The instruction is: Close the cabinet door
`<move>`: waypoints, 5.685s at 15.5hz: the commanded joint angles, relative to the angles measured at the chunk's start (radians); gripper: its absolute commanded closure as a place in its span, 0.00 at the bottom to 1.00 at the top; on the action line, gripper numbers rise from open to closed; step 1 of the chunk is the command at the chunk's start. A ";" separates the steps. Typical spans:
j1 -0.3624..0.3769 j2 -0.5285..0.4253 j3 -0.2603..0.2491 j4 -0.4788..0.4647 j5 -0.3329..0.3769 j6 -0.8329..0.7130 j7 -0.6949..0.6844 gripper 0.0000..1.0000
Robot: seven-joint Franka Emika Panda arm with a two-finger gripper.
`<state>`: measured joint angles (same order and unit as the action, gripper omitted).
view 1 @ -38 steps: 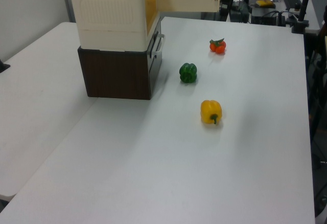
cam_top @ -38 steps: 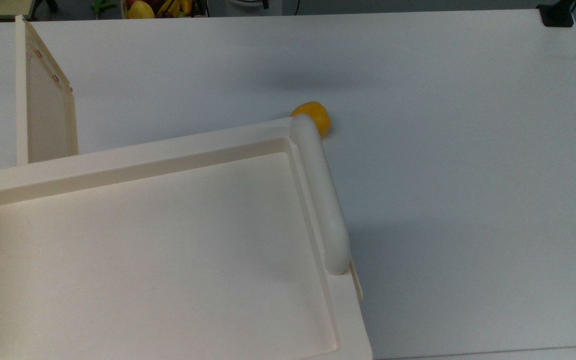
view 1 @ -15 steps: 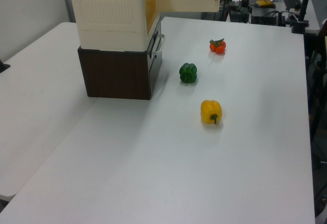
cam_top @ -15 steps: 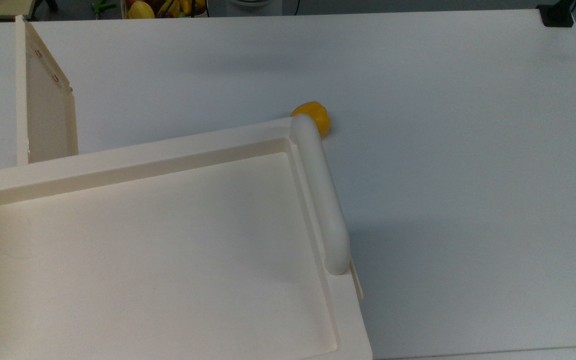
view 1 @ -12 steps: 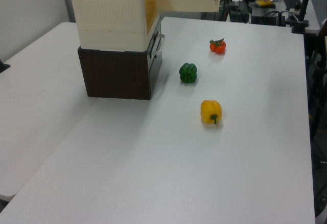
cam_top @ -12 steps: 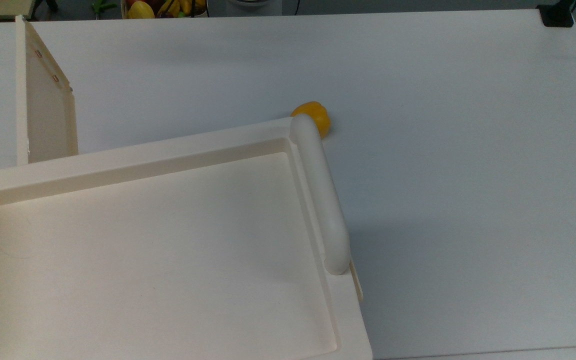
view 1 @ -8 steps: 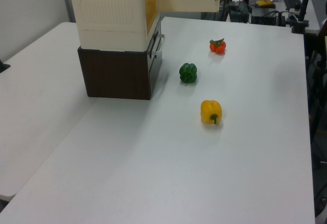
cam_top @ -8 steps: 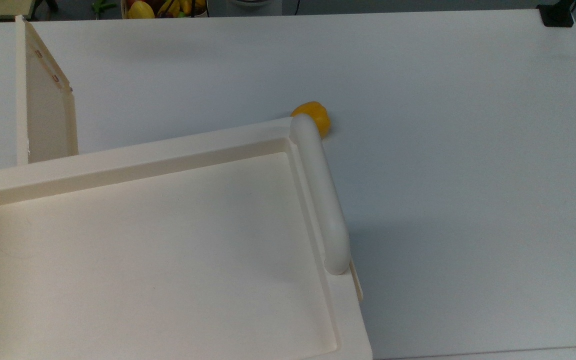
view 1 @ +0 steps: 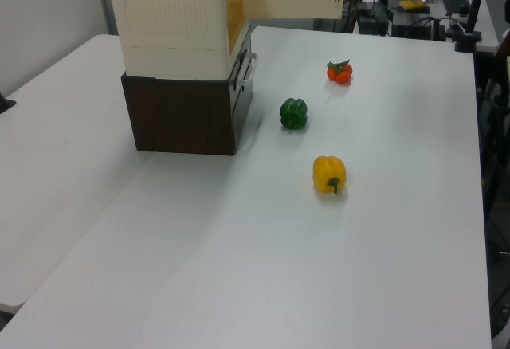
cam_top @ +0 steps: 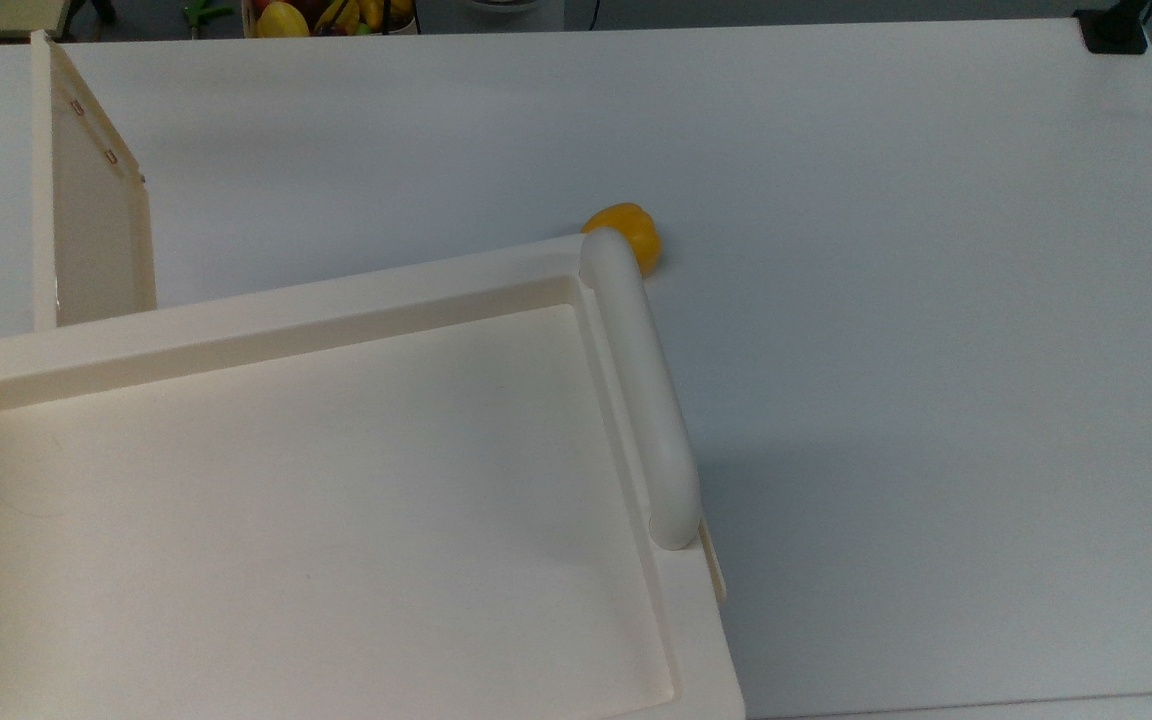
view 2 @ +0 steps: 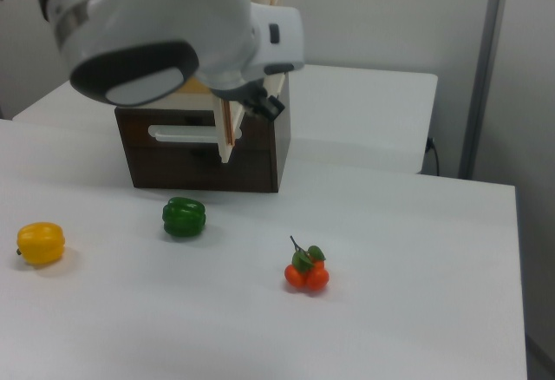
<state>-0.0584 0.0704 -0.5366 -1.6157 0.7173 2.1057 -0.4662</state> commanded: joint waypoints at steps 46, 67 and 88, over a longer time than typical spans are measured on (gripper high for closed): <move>0.078 0.314 0.446 0.186 0.344 0.511 0.123 1.00; 0.000 0.152 0.399 0.068 0.074 0.054 0.070 0.95; 0.132 -0.133 0.520 -0.019 -0.642 -0.413 0.485 0.00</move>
<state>0.0714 -0.0468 -0.0258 -1.5398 0.1043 1.5431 0.0817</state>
